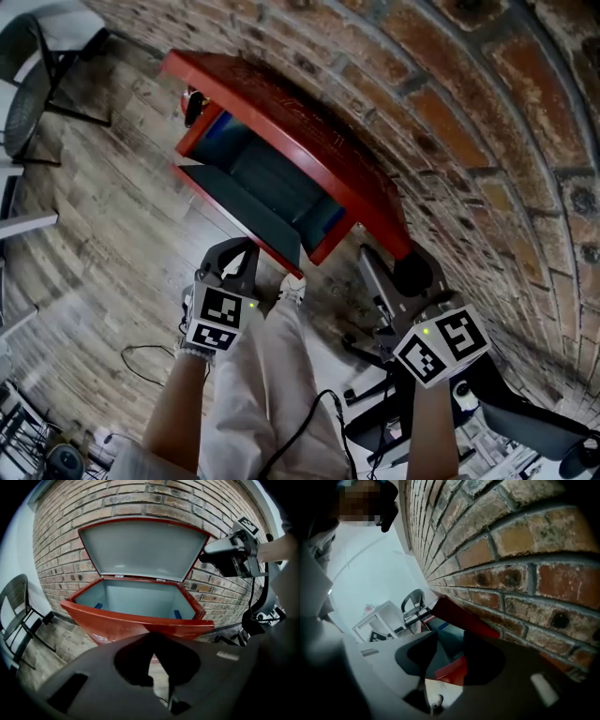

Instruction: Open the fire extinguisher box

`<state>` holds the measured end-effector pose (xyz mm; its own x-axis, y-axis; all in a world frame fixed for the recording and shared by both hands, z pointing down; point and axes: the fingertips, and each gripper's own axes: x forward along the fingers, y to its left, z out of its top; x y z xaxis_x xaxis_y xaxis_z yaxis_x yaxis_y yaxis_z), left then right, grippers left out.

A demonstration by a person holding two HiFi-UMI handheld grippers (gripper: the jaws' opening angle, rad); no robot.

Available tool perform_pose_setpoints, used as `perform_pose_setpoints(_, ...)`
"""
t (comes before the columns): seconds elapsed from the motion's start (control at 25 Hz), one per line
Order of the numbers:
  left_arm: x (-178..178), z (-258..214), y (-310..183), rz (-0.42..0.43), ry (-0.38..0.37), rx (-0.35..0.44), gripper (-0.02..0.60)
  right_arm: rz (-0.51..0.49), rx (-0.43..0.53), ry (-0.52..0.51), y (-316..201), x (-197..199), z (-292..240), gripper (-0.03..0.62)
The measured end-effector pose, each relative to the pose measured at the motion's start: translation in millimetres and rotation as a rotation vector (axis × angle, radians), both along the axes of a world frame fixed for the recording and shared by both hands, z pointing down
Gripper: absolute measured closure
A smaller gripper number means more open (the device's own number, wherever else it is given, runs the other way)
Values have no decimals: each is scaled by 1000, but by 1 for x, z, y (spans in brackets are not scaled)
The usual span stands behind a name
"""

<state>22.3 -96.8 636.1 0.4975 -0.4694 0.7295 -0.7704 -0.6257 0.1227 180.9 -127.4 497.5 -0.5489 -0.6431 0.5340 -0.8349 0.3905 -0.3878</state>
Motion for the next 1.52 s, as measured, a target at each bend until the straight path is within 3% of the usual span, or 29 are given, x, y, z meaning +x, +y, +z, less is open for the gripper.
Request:
perform_pose_setpoints(0.08, 0, 0, 0, 0, -1, 0, 584, 54, 24, 58, -8, 12, 0, 515)
perform_pose_setpoints(0.2, 0, 1, -1, 0, -1, 1, 584, 96, 64, 113, -16, 24, -3, 571)
perform_pose_setpoints(0.72, 0, 0, -2, -12, 6, 3, 584, 175, 170, 143, -61, 46, -22, 586)
perform_pose_setpoints(0.88, 0, 0, -1, -10, 10, 4, 584, 145, 152, 87, -58, 36, -21, 586)
perform_pose_setpoints(1.52, -7, 6, 12, 21, 26, -2, 584, -95, 7, 105, -20, -42, 28, 586)
